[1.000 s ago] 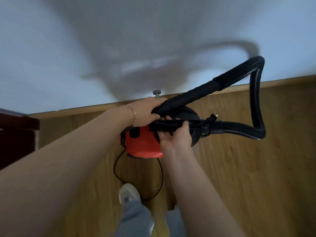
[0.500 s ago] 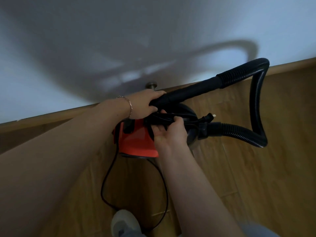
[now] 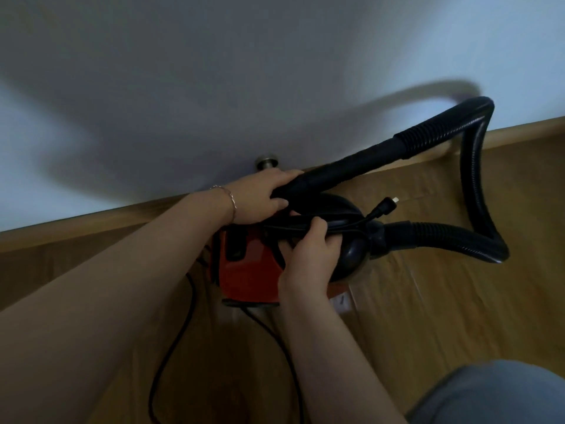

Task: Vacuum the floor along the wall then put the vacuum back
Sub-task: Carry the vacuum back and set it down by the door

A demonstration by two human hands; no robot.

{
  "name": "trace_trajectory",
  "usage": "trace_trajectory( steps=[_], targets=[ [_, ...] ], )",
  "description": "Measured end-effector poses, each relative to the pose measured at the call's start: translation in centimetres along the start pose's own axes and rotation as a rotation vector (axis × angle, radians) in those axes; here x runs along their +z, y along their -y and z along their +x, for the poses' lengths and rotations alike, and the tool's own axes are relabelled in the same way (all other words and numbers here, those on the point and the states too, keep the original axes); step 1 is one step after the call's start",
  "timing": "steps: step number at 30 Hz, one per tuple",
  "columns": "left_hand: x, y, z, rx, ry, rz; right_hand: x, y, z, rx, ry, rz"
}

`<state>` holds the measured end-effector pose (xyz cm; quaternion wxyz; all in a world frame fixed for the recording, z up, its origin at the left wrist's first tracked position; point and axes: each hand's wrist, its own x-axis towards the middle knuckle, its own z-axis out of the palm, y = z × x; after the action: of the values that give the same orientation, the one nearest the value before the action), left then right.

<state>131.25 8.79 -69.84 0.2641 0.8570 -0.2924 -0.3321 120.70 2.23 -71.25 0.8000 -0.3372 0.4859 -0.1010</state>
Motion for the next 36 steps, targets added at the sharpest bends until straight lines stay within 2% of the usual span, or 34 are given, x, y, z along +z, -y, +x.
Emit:
trace_trajectory(
  steps=[4, 7, 13, 16, 21, 26, 33, 36],
  targets=[
    [0.6, 1.1, 0.4, 0.002, 0.024, 0.003, -0.3, -1.4, 0.3, -0.195, 0.045, -0.092],
    [0.4, 1.3, 1.0, 0.009, 0.021, 0.038, -0.5, -1.8, 0.5, -0.238, 0.078, -0.111],
    [-0.2, 0.9, 1.5, -0.18, 0.071, 0.029, -1.0, -2.0, 0.2, -0.164, 0.125, -0.088],
    [0.0, 0.9, 1.7, -0.245, 0.064, 0.095, -1.1, -1.5, 0.3, -0.066, 0.156, -0.083],
    [0.4, 0.8, 1.3, -0.271, -0.038, -0.023, -1.3, 0.1, 0.1, 0.092, 0.171, -0.141],
    [0.9, 1.2, -0.7, -0.268, -0.248, -0.075, -2.0, 1.4, -0.1, 0.16, 0.236, -0.32],
    [2.4, 2.0, -3.7, -0.209, -0.339, -0.061, -3.3, 3.5, -0.4, 0.284, 0.445, -0.623],
    [3.3, 2.6, -5.2, -0.128, -0.489, -0.07, -3.9, 3.5, -0.9, 0.306, 0.589, -0.874]
  ],
)
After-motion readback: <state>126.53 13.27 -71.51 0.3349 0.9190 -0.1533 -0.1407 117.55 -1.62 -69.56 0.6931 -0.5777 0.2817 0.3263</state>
